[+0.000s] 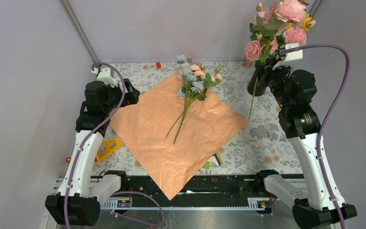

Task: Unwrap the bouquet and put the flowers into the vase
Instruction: Insert the fake flower into the vase.

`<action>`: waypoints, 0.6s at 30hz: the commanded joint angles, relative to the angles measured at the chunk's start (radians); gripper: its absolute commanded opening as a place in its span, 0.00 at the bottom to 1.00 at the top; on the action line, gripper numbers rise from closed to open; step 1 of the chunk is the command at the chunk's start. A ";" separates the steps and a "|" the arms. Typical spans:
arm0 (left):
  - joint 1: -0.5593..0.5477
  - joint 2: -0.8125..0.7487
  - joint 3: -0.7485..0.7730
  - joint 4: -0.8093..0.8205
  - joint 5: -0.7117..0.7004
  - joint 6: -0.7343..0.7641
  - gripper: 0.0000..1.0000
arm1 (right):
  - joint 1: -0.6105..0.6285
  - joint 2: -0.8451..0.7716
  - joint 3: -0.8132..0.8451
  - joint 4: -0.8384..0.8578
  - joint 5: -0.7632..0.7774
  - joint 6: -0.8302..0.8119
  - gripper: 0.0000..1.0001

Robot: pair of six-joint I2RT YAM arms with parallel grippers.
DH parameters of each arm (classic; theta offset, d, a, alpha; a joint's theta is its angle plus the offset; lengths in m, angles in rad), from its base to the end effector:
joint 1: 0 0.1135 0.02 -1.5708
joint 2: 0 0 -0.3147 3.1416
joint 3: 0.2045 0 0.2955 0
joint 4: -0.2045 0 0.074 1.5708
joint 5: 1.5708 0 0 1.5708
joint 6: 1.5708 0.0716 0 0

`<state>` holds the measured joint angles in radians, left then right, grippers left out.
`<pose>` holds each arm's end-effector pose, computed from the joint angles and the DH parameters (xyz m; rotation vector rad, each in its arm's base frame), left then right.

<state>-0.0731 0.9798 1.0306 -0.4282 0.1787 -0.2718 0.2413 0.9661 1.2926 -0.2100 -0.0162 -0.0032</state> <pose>0.2632 -0.0320 0.3962 -0.0757 1.9617 -0.4014 0.2333 0.0586 0.5390 -0.1909 1.4450 0.2063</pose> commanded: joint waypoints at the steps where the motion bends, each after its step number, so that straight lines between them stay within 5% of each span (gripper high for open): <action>1: 0.058 -0.033 -0.022 0.020 -0.105 0.031 0.97 | -0.114 0.030 0.029 0.216 0.019 -0.019 0.00; 18: 0.061 -0.032 -0.048 0.022 -0.162 0.052 0.98 | -0.293 0.353 0.114 0.780 0.011 -0.116 0.00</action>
<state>-0.0174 0.9489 0.9787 -0.4397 0.0410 -0.2367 -0.0444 1.2869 1.3384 0.3424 -0.0185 -0.0662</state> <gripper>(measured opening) 0.974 0.070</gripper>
